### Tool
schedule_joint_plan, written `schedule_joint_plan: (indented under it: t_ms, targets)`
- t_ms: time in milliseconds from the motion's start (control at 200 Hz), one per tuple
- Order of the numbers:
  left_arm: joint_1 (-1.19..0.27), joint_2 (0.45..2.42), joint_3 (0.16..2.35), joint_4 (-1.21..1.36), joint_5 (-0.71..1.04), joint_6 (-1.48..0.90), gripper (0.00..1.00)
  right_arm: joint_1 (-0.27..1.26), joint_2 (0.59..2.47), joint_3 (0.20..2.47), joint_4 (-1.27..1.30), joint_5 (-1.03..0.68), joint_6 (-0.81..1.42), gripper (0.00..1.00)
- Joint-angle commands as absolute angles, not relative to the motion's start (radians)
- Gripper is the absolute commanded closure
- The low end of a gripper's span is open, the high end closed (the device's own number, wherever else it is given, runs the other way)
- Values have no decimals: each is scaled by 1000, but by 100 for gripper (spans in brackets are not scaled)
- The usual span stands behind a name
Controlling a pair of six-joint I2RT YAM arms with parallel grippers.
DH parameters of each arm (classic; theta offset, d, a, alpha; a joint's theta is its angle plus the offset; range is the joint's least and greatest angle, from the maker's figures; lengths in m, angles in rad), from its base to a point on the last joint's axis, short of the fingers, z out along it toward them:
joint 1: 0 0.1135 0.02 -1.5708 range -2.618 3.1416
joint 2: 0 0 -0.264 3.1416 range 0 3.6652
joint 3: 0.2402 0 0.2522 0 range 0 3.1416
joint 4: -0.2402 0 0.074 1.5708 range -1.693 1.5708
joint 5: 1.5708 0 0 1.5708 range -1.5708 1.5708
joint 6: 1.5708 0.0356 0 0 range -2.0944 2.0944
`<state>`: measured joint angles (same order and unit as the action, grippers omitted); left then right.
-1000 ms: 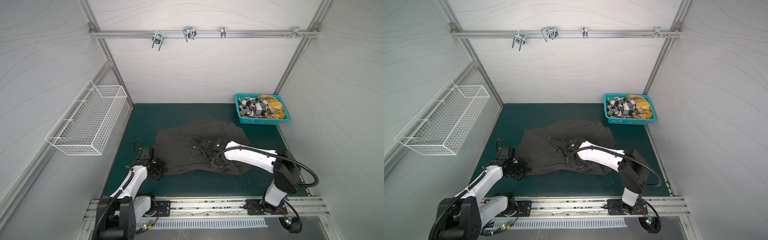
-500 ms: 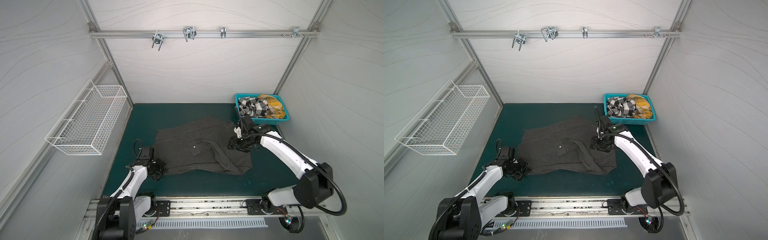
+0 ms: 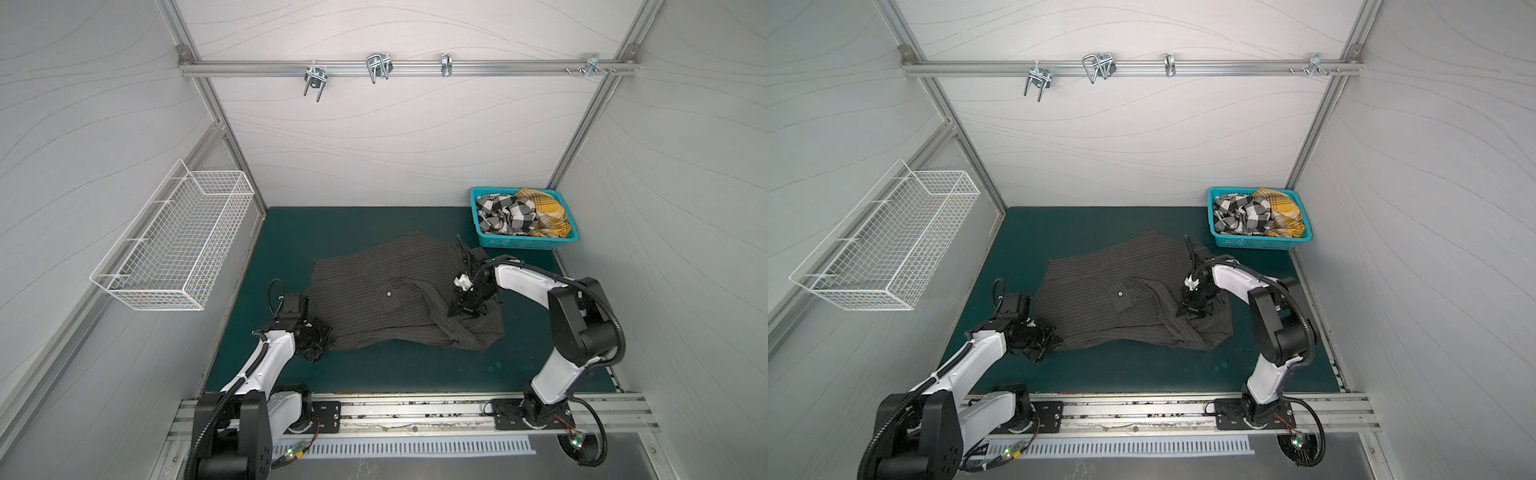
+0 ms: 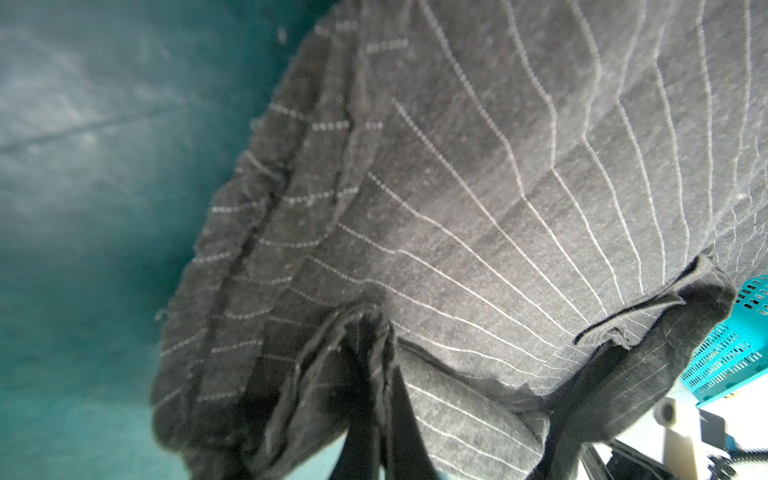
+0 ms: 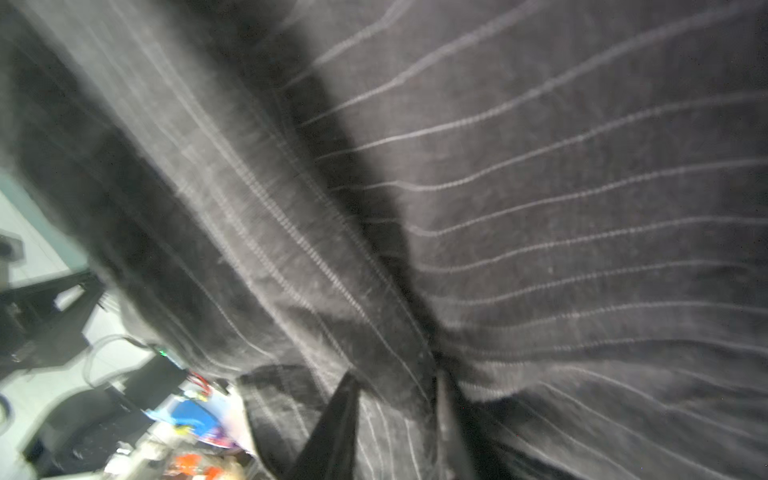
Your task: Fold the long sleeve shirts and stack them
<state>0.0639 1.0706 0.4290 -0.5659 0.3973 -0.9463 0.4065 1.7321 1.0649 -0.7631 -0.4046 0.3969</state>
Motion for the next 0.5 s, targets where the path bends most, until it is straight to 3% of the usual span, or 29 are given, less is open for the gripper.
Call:
schedule_joint_plan:
  t_ms: [0, 30, 250, 375, 495]
  targets:
    - [69, 1068, 452, -571, 388, -943, 100, 413, 1715, 1089, -791, -356, 394, 94]
    - [69, 1066, 458, -580, 386, -943, 100, 413, 1693, 1099, -814, -296, 401, 100]
    - [69, 903, 575, -758, 310, -943, 100, 411, 1400, 1197, -964, 24, 443, 100]
    - [69, 825, 637, -863, 292, -942, 100, 411, 1304, 1243, -986, 71, 445, 100]
    - [69, 779, 604, -890, 308, -956, 100, 411, 1336, 1291, -993, 77, 431, 100]
